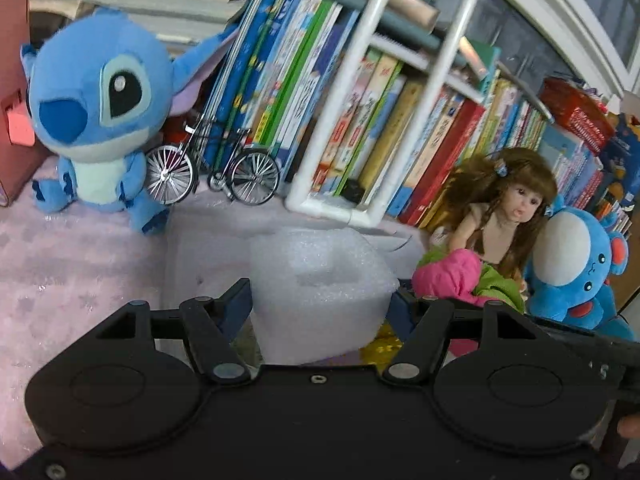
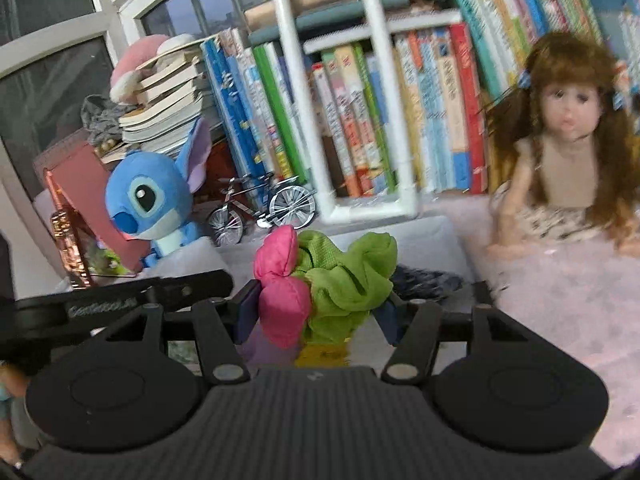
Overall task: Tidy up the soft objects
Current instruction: 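Carry the foam sleeve and scrunchie over the box with both tools, then open both tools to drop the foam sleeve and scrunchie into the box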
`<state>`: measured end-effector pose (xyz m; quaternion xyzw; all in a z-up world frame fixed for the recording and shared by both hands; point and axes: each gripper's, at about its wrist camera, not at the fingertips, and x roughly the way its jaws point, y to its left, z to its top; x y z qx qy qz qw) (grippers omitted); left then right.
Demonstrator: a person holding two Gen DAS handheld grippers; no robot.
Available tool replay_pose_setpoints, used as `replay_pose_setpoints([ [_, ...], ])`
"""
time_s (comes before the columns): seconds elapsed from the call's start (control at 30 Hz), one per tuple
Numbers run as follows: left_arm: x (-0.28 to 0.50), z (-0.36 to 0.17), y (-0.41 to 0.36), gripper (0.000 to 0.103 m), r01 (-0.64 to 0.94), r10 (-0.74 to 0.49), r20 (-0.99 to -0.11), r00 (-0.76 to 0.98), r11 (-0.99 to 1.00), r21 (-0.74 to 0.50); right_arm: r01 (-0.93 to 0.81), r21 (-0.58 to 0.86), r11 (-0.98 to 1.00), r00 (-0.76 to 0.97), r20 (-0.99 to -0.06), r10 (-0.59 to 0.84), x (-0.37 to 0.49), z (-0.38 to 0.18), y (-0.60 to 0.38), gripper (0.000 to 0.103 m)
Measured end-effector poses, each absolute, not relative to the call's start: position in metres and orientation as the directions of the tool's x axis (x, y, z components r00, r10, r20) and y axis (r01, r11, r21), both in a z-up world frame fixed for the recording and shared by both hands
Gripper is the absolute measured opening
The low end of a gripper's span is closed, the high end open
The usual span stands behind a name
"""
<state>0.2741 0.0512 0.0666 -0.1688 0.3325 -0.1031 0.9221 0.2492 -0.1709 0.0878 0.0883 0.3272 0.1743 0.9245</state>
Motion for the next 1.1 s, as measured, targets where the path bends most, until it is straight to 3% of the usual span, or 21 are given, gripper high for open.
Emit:
replay_pose_setpoints([
  [0.47,0.285,0.057,0.042,0.072,0.112,-0.287,-0.588,0.756,0.942,-0.316,-0.342,0.163,0.925,0.705,-0.606,0.368,0.255,0.057,-0.143,0.068],
  [0.53,0.283,0.057,0.042,0.075,0.117,-0.285,-0.586,0.759,0.944,-0.308,-0.351,0.148,0.925,0.707,-0.605,0.365,0.255,0.056,-0.139,0.077],
  [0.7,0.278,0.057,0.043,0.081,0.112,-0.276,-0.579,0.767,0.947,-0.303,-0.365,0.130,0.922,0.717,-0.592,0.368,0.250,0.054,-0.136,0.088],
  [1.1,0.265,0.062,0.047,0.092,0.078,-0.257,-0.548,0.796,0.941,-0.329,-0.400,0.075,0.913,0.738,-0.564,0.370,0.234,0.061,-0.129,0.096],
])
